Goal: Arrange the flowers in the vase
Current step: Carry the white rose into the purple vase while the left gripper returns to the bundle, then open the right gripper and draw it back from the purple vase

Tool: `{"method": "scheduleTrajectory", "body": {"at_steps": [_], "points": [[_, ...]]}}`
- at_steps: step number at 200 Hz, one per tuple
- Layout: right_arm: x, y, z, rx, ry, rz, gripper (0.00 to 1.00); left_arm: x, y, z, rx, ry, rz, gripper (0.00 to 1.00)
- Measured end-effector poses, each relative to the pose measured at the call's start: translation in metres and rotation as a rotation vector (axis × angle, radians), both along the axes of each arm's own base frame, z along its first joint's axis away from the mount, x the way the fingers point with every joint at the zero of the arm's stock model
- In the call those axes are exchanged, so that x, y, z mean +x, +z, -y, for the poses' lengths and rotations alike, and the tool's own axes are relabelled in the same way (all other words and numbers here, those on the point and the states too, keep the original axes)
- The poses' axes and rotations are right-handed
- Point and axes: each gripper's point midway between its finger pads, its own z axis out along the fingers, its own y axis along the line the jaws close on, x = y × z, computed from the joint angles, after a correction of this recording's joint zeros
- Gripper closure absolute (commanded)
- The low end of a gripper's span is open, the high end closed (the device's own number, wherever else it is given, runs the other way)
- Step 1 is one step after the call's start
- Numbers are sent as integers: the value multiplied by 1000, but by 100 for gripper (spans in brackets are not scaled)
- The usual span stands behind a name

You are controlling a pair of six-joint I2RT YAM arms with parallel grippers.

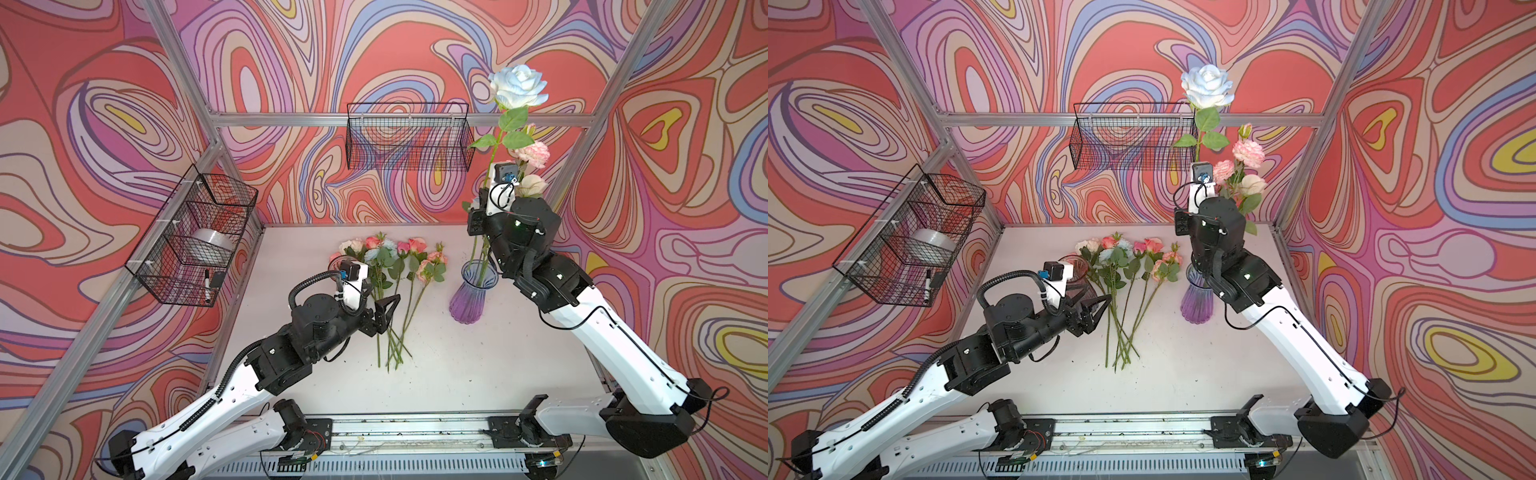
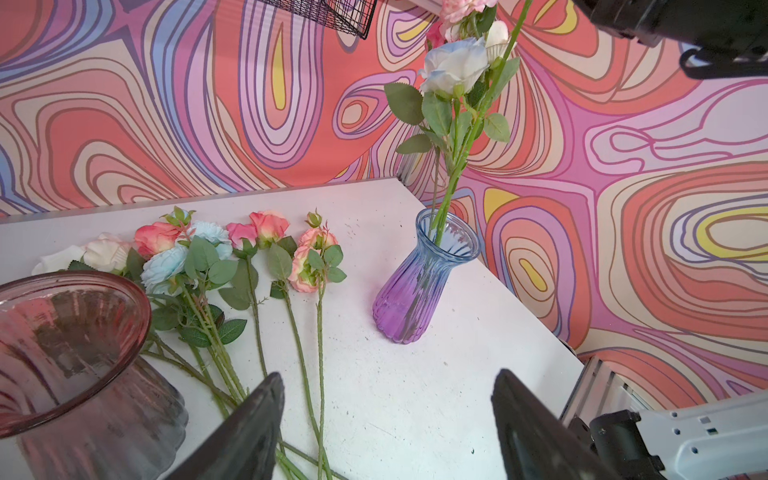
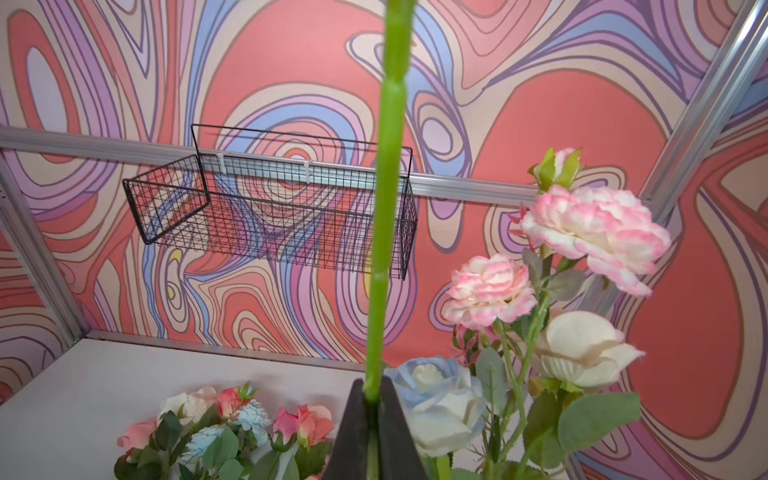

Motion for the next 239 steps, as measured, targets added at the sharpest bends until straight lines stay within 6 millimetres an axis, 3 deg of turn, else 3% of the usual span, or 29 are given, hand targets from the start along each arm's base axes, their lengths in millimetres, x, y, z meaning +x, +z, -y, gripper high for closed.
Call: {"method": "scheduleTrajectory", "body": {"at_steps": [44,80,105,128,150,192,239], "points": [[12,-46,11,14,-43,-87,100,2,-8,2,19,0,-16,21],[10,-88,9,61,-32,-173,100,4,-15,4,21,4,-36,21],[7,-121,11,77,-45,-247,93,4,-26,5,26,7,-57,21],[5,-138,11,88,-51,-293,87,5,-34,5,36,9,-73,21],[3,-142,11,95,-53,-307,77,5,-34,6,33,9,-75,21],[-3,-141,17,110,-64,-317,76,6,-37,8,33,7,-83,21],[-31,-106,35,189,-51,-234,75,7,-37,8,32,9,-82,21]]}}
